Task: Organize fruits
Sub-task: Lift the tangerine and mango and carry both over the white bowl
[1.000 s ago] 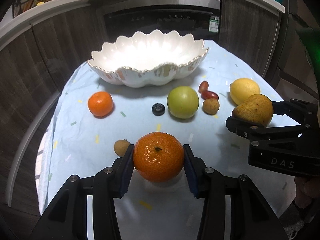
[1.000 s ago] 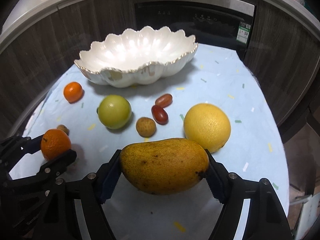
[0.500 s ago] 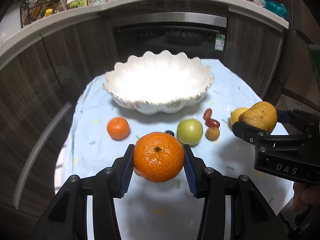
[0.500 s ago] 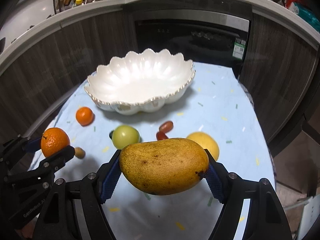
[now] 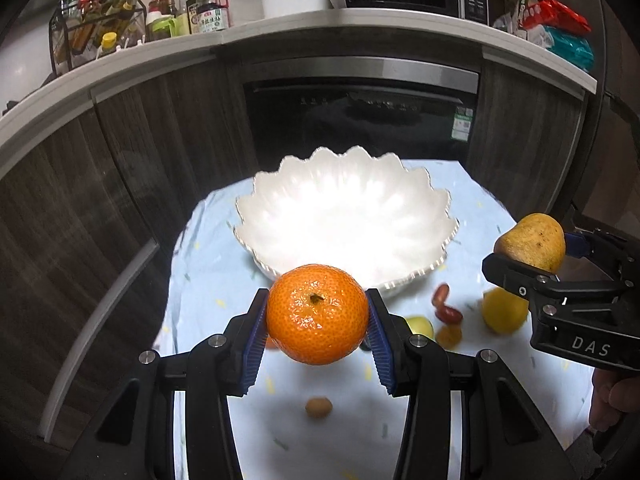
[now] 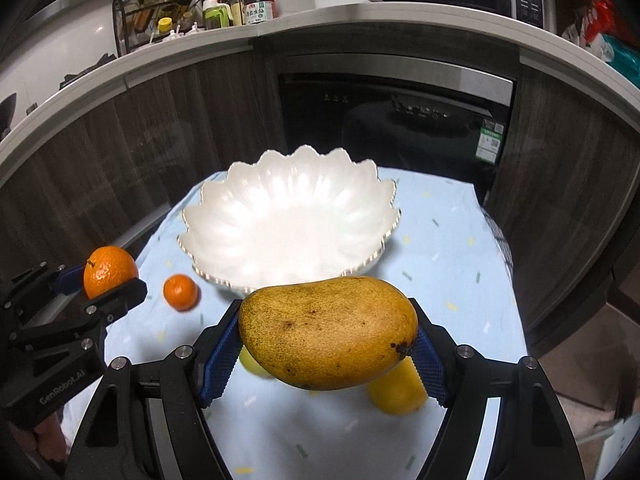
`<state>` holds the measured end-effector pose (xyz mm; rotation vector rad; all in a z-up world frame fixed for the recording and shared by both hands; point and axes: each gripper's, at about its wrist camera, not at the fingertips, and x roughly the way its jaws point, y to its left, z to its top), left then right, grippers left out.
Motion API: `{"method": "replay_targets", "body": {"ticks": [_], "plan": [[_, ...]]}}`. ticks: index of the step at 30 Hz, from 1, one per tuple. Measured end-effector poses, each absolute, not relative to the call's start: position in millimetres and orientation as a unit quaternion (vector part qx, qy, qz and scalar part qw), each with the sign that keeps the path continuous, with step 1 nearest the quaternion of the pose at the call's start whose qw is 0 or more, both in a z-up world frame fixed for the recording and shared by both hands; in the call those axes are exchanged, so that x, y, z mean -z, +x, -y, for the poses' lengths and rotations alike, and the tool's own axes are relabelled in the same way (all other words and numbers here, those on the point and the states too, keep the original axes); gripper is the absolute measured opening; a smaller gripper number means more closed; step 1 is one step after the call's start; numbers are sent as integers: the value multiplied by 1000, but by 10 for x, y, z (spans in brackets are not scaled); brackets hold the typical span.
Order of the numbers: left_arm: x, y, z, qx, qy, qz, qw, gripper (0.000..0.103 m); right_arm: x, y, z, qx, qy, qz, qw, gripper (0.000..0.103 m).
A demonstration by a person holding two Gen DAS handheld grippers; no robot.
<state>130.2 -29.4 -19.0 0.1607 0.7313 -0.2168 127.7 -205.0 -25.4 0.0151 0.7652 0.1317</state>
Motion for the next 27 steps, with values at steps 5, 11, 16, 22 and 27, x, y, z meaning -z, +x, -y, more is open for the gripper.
{"method": "replay_targets", "body": {"ticks": [5, 11, 16, 22, 27], "plan": [[132, 1488, 284, 108, 76, -354, 926, 46, 187, 1483, 2038, -71, 0, -368, 927, 77], [161, 1710, 283, 112, 73, -360, 923, 46, 155, 1706, 2044, -75, -5, -366, 928, 77], [228, 1884, 298, 117, 76, -368, 919, 46, 177, 1880, 2046, -77, -10, -369, 926, 77], [301, 2109, 292, 121, 77, -379, 914, 46, 241, 2101, 2032, -83, -21, -379, 921, 77], [355, 2249, 308, 123, 78, -387, 911, 46, 329, 2245, 2014, -89, -20, -393, 915, 77]]}}
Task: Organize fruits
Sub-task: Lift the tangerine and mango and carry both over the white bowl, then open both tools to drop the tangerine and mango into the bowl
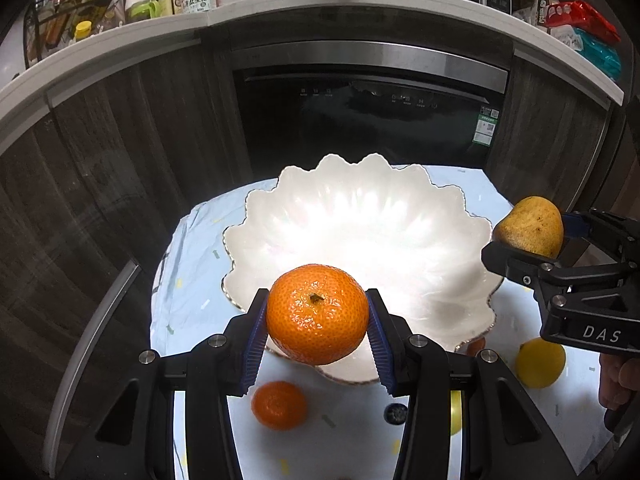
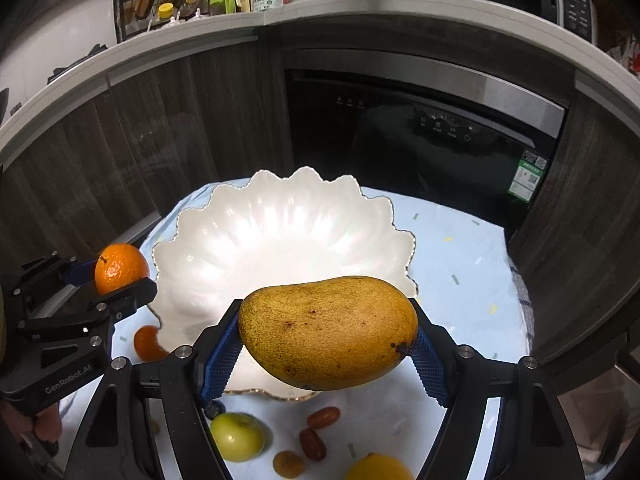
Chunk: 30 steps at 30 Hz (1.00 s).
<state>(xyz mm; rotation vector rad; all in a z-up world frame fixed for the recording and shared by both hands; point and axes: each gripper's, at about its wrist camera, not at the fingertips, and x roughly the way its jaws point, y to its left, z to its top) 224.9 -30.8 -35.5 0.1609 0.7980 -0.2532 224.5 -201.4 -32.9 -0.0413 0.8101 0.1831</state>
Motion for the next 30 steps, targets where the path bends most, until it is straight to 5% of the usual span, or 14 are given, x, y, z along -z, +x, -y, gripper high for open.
{"method": "replay_targets", "body": {"ticks": [22, 26, 30], "plan": [[709, 2567, 304, 118, 72, -436, 890, 47, 710, 2573, 1914, -94, -13, -458, 884, 77], [679, 2534, 281, 102, 78, -423, 897, 69, 659, 2537, 1935, -76, -16, -442, 893, 89], [622, 2526, 258, 93, 78, -420, 899, 74, 522, 2500, 1953, -57, -17, -420, 906, 96]]}}
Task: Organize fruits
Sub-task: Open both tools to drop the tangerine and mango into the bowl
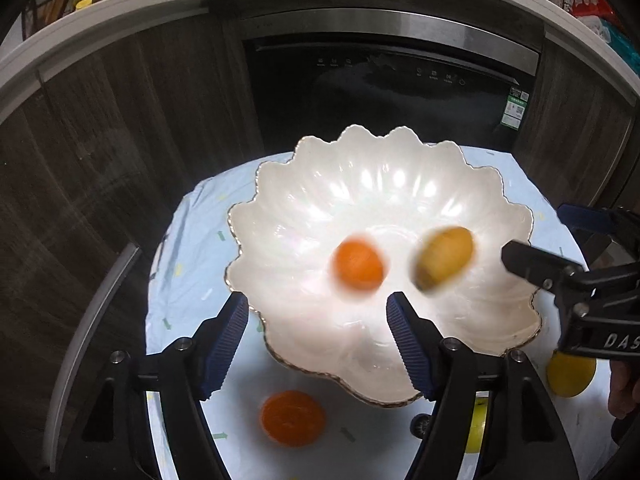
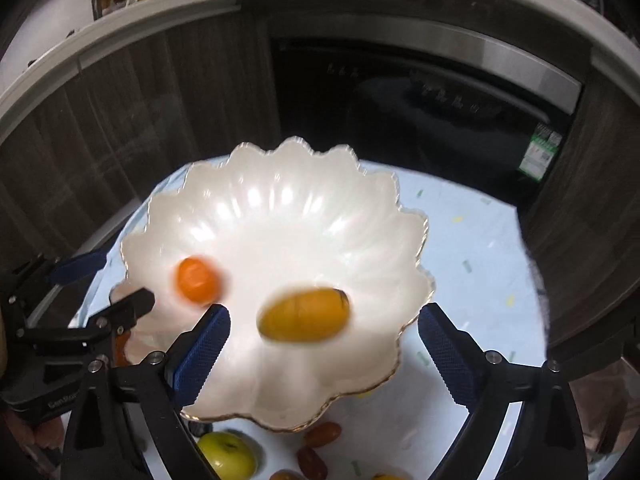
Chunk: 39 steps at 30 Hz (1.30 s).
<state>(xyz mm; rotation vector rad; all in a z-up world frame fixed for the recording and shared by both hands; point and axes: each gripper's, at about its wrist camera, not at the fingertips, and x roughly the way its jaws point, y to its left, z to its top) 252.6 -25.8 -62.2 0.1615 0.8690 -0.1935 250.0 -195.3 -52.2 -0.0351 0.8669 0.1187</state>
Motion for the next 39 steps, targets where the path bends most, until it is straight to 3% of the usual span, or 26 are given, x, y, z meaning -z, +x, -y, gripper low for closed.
{"method": "replay_targets", "body": {"ticks": [9, 39], "plan": [[373, 2383, 180, 66, 76, -393, 914, 94, 311, 2370, 1955, -45, -12, -396, 917, 96], [-152, 1590, 163, 63, 74, -344, 934, 94, -107, 1568, 2057, -25, 5, -354, 935, 96]]}}
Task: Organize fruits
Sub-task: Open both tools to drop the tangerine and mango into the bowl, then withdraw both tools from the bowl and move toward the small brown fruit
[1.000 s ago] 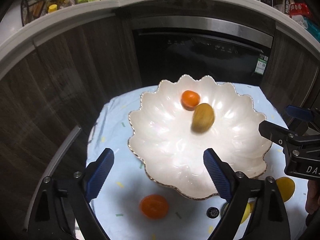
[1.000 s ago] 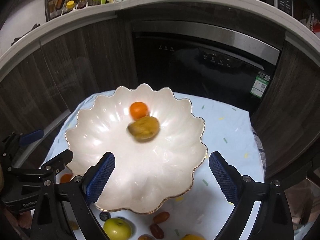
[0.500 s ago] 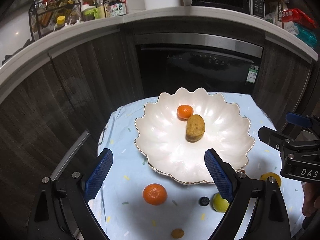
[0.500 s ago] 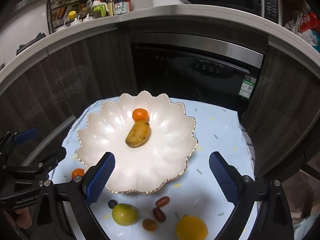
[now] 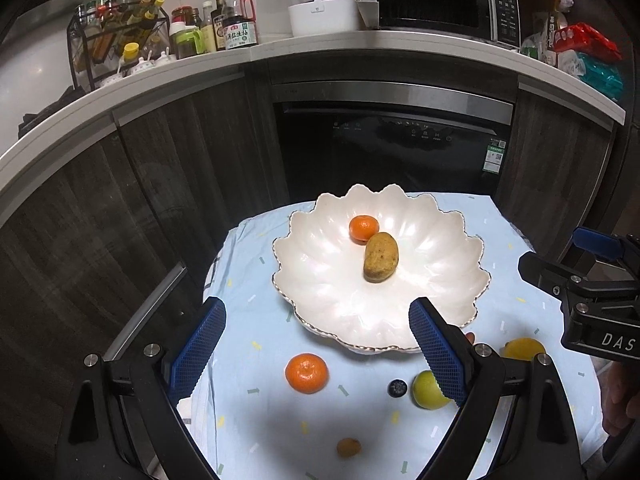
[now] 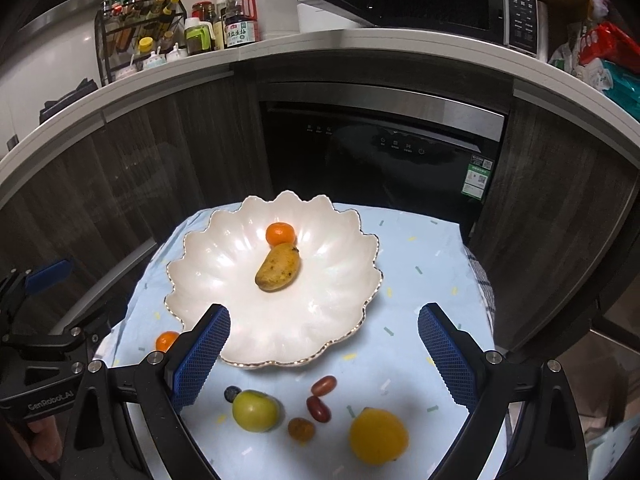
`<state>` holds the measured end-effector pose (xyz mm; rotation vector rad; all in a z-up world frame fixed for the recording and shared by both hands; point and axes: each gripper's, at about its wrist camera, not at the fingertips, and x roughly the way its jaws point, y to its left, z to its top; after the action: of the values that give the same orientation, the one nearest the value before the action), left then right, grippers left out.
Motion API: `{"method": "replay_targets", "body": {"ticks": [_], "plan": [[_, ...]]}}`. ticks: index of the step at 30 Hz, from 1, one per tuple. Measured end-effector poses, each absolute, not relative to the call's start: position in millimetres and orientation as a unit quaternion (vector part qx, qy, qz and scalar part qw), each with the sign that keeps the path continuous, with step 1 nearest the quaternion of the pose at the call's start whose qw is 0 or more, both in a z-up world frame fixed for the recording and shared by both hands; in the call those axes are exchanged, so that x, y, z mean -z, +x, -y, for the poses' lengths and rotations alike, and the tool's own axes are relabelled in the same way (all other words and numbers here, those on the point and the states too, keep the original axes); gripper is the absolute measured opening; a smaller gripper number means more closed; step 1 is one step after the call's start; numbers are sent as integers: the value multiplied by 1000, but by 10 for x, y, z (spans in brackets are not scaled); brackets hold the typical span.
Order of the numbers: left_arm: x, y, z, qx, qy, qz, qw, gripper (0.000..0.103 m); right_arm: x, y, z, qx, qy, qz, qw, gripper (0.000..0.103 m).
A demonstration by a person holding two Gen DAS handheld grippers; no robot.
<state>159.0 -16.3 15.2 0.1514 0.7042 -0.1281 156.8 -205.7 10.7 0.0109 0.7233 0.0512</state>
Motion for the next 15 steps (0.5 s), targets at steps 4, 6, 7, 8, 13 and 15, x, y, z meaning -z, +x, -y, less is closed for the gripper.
{"method": "replay_targets", "body": {"ticks": [4, 6, 7, 8, 13, 15], "plan": [[-166, 1523, 153, 61, 72, -342, 935, 94, -120, 1504, 2070, -23, 7, -351, 936, 96], [-172, 1490, 156, 60, 72, -342, 935, 94, -119, 1479, 2078, -23, 8, -351, 936, 96], [-176, 1469, 156, 60, 73, -341, 935, 94, -118, 1463, 2082, -22, 9, -351, 936, 96], [-181, 1453, 155, 60, 73, -341, 935, 94, -115, 1447, 2080, -22, 10, -350, 936, 96], [-195, 1368, 151, 57, 73, -340, 936, 94, -123, 1354, 2088, -17, 10, -346, 938, 96], [-196, 1342, 155, 57, 72, -339, 936, 94, -129, 1325, 2091, -16, 11, -344, 939, 96]]}}
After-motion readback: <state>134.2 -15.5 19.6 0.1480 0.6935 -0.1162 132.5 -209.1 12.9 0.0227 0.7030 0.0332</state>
